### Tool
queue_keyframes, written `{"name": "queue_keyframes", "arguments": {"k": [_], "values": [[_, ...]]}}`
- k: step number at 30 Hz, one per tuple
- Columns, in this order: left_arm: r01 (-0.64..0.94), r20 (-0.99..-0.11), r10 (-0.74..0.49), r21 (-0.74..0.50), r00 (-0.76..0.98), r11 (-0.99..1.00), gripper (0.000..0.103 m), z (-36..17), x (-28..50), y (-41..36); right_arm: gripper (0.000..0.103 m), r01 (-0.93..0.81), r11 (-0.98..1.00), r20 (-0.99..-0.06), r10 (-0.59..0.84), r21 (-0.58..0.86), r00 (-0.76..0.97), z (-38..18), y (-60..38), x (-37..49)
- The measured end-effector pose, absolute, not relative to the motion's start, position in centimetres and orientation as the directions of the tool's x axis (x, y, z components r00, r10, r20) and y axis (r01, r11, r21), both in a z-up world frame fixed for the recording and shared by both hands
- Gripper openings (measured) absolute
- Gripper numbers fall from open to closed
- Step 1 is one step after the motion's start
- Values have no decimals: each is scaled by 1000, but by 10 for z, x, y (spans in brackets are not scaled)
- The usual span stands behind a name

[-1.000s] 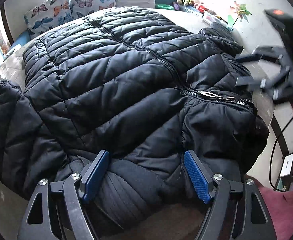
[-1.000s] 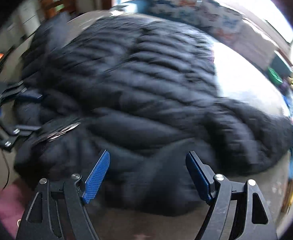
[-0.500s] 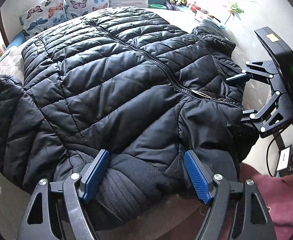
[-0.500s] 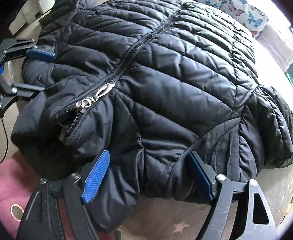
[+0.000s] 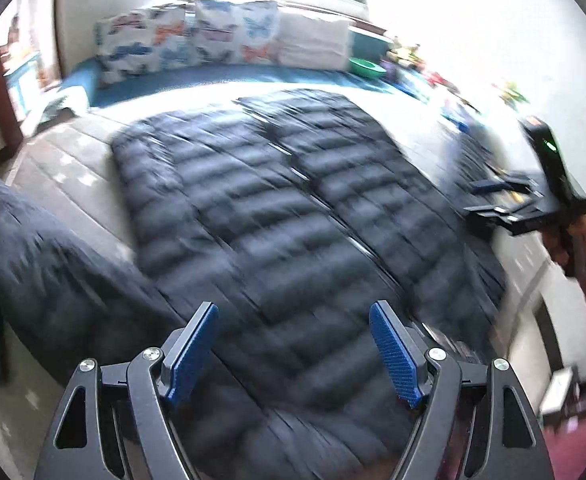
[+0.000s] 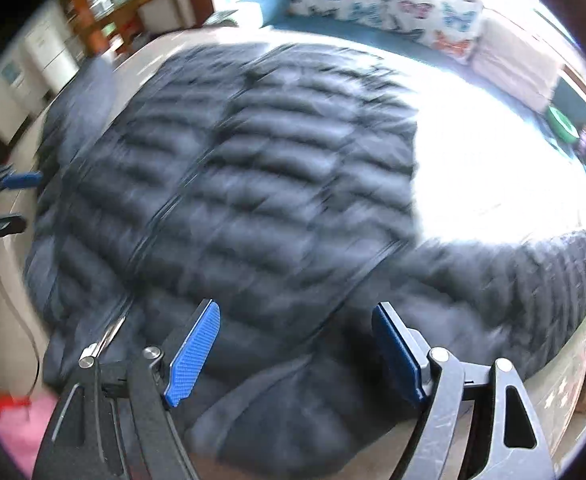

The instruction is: Fold large clothes

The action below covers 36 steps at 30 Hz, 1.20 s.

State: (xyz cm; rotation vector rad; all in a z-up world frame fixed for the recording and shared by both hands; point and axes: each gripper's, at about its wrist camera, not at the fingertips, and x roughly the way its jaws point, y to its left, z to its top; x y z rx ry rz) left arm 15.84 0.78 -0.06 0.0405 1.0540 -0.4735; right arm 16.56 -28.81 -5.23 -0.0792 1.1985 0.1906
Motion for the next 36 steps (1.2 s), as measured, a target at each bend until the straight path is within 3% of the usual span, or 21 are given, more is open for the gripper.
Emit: {"name": "queue_keyframes", "arguments": {"k": [4, 9, 15, 16, 18, 19, 21, 22, 24, 27, 30, 36], "values": [[272, -867, -281, -177, 412, 946, 82, -9, 227, 28, 81, -92, 989, -926, 140, 115, 350, -61, -311, 206], [93, -906, -181, -157, 383, 983, 82, -38, 294, 61, 80, -22, 995, -926, 98, 97, 363, -77, -323, 248], [0, -934, -126, -134, 333, 991, 82, -70, 337, 83, 79, 31, 982, -917, 160, 184, 365, -97, -330, 285], [-4, -936, -117, -125, 332, 992, 82, -74, 341, 83, 77, 29, 980, -915, 171, 194, 366, -100, -329, 289], [8, -939, -156, -161, 307, 987, 82, -82, 349, 82, 64, 33, 977, -915, 184, 209, 358, -104, -326, 293], [14, -939, -184, -188, 291, 982, 82, -86, 353, 81, 63, 26, 976, -916, 192, 215, 353, -106, -324, 295], [18, -938, -219, -222, 267, 975, 77, -94, 359, 77, 60, 13, 981, -914, 178, 196, 364, -106, -320, 296], [34, -938, -226, -225, 262, 974, 70, -96, 362, 74, 57, 9, 982, -915, 174, 190, 364, -105, -318, 297], [66, -941, -209, -198, 266, 978, 64, -98, 366, 66, 40, 6, 987, -919, 148, 162, 366, -104, -316, 298], [87, -938, -186, -168, 293, 982, 45, -93, 372, 55, 20, 20, 990, -913, 121, 140, 390, -97, -319, 292], [124, -926, -186, -153, 328, 980, 33, -78, 377, 41, 15, 57, 992, -900, 81, 116, 428, -81, -320, 284], [170, -881, -243, -188, 406, 967, 34, -59, 398, 17, 14, 134, 990, -870, -38, 33, 492, -55, -332, 276]]}}
